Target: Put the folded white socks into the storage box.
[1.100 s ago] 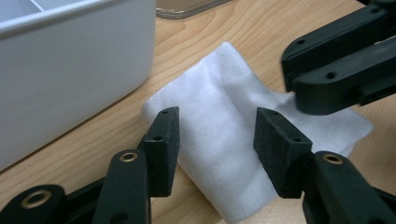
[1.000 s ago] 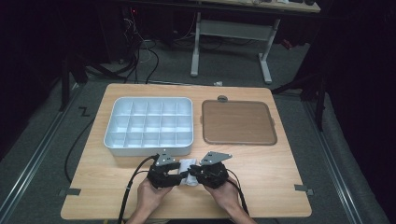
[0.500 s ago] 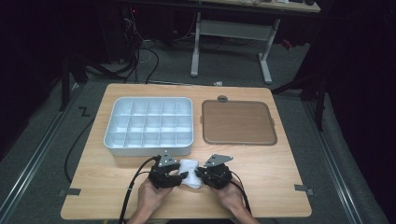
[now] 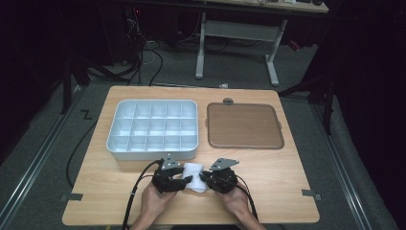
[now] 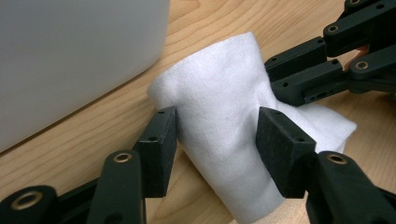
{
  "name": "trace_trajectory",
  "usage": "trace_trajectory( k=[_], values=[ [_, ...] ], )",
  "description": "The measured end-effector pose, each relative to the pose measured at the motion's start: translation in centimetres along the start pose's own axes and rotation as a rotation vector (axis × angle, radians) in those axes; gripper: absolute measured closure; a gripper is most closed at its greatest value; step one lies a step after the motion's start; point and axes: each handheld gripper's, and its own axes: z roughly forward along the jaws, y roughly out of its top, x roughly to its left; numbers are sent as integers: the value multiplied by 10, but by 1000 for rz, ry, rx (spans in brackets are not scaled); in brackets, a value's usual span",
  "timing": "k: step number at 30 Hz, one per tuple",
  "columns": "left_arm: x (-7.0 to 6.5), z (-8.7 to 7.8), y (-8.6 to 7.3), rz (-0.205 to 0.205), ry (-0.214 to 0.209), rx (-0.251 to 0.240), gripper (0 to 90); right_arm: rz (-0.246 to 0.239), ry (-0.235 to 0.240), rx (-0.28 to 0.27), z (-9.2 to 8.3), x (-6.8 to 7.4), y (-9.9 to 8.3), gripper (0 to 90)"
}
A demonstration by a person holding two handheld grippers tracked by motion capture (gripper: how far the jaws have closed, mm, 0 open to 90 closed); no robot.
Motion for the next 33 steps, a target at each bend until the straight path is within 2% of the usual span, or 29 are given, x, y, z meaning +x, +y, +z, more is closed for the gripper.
trace_trajectory(
  k=[5,10,16,27,33],
  values=[
    [3,-1,2,-18,7,1,468,3,2,1,1,1,0,788],
    [6,-6,2,-20,15,-2,441,-1,5,-4,4,5,2,788],
    [11,-14,9,-53,24,-12,391,-1,16,-17,4,11,5,747],
    [6,-14,26,-138,-5,-51,300,26,4,-60,-13,9,5,715],
    [7,-5,26,-159,21,-29,297,38,-38,-62,-24,0,-4,709]
  ],
)
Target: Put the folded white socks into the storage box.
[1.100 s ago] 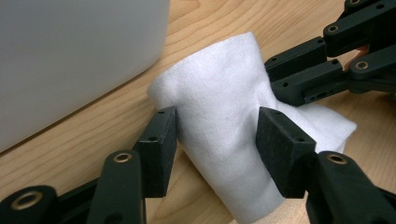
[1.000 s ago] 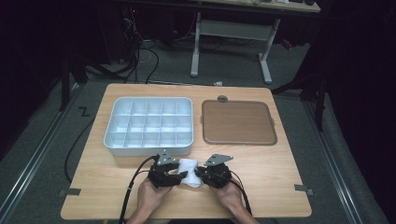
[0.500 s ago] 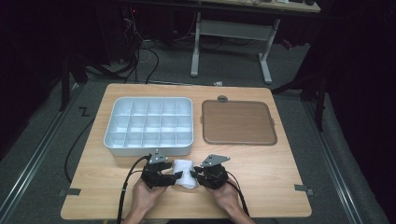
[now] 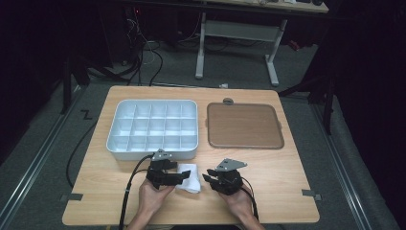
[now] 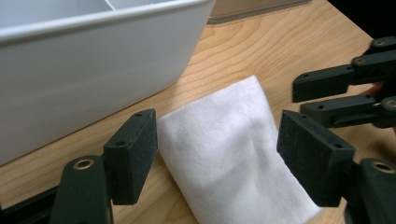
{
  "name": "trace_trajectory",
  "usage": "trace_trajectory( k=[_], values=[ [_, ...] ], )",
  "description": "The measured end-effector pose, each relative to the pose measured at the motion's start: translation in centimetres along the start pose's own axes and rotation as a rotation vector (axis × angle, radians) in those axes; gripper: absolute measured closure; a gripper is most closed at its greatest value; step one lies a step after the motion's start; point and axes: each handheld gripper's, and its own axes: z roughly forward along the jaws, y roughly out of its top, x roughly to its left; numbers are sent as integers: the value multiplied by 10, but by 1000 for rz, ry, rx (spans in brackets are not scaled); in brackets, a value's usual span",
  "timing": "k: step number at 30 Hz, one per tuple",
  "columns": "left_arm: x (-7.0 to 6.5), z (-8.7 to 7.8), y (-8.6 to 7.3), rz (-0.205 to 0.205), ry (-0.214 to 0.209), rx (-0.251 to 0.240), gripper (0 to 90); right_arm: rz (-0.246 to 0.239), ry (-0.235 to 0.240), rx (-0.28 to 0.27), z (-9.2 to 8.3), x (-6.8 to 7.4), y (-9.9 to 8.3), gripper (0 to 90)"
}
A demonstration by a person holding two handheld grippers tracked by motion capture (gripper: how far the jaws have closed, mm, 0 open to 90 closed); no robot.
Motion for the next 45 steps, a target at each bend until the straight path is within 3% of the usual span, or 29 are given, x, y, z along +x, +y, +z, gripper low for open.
trace_trajectory(
  k=[8,19,28,33,45],
  values=[
    [7,9,-6,-16,35,28,337,47,-78,11,-19,-26,-23,702],
    [13,8,-9,-37,21,45,469,132,-223,11,-50,-65,-54,679],
    [15,8,-10,-62,21,49,503,202,-309,-1,-64,-89,-70,627],
    [14,8,-10,-67,22,55,532,213,-350,7,-66,-96,-77,610],
    [9,7,-13,-34,1,62,677,202,-369,19,-63,-97,-75,536]
  ],
)
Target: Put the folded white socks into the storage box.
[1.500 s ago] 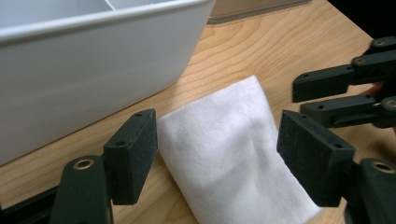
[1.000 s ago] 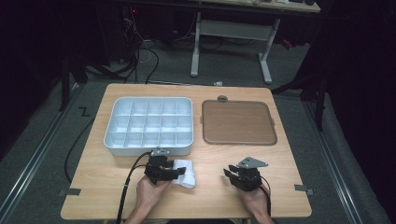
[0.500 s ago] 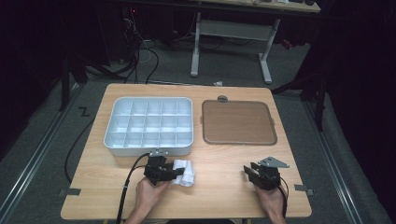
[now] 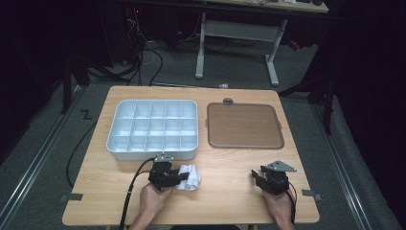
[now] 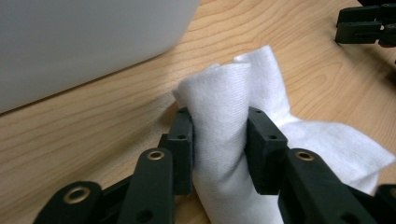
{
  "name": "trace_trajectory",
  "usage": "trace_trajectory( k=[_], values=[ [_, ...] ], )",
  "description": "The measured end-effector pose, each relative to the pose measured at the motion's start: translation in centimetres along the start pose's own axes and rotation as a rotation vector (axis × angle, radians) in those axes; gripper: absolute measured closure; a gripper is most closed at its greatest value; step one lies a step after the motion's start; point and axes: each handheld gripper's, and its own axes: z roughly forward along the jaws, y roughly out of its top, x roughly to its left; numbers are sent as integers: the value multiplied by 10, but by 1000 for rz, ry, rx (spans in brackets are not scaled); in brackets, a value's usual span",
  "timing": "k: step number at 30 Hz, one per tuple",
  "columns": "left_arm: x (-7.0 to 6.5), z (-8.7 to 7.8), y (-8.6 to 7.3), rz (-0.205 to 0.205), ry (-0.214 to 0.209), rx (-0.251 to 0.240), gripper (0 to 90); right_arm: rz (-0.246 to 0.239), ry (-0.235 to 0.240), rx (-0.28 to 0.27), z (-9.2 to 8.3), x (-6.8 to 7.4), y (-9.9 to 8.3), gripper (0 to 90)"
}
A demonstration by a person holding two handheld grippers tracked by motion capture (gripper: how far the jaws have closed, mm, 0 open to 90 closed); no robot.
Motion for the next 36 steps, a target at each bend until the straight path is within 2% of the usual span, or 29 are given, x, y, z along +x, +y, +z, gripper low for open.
trace_trajectory(
  k=[6,11,24,36],
  values=[
    [-4,2,-2,15,-10,10,699,2,-1,1,0,0,0,517],
    [-7,2,-4,42,-19,18,717,3,2,2,0,0,0,505],
    [-11,1,-4,63,-26,28,728,-2,3,2,0,0,0,495],
    [-13,0,-2,54,-36,31,730,-5,8,3,0,0,0,480]
  ],
)
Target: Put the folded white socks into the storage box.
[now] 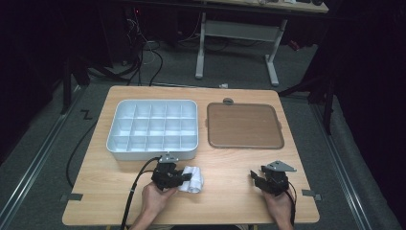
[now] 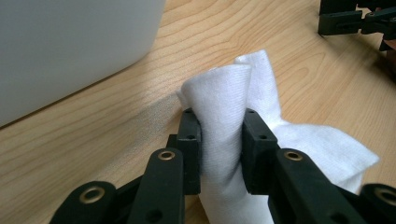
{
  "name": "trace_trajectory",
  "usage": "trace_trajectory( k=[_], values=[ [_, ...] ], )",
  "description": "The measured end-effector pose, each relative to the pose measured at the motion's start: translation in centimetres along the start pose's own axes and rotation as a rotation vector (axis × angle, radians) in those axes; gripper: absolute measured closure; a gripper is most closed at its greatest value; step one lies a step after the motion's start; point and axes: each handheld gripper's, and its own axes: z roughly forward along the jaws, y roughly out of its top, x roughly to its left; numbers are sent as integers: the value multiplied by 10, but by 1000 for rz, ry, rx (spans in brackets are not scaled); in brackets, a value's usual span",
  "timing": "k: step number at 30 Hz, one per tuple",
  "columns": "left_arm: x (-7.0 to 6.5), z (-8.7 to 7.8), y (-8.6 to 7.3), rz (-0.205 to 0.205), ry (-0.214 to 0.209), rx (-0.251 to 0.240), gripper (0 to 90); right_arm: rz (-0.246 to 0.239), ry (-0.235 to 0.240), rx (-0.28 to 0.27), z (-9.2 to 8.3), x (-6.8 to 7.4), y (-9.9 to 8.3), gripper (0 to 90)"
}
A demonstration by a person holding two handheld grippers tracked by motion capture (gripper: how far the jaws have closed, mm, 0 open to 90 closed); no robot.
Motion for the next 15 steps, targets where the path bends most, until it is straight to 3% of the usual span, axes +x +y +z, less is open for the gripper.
trace_trajectory(
  k=[15],
  values=[
    [-1,-3,3,-3,-7,3,731,-3,3,0,0,0,0,469]
  ],
)
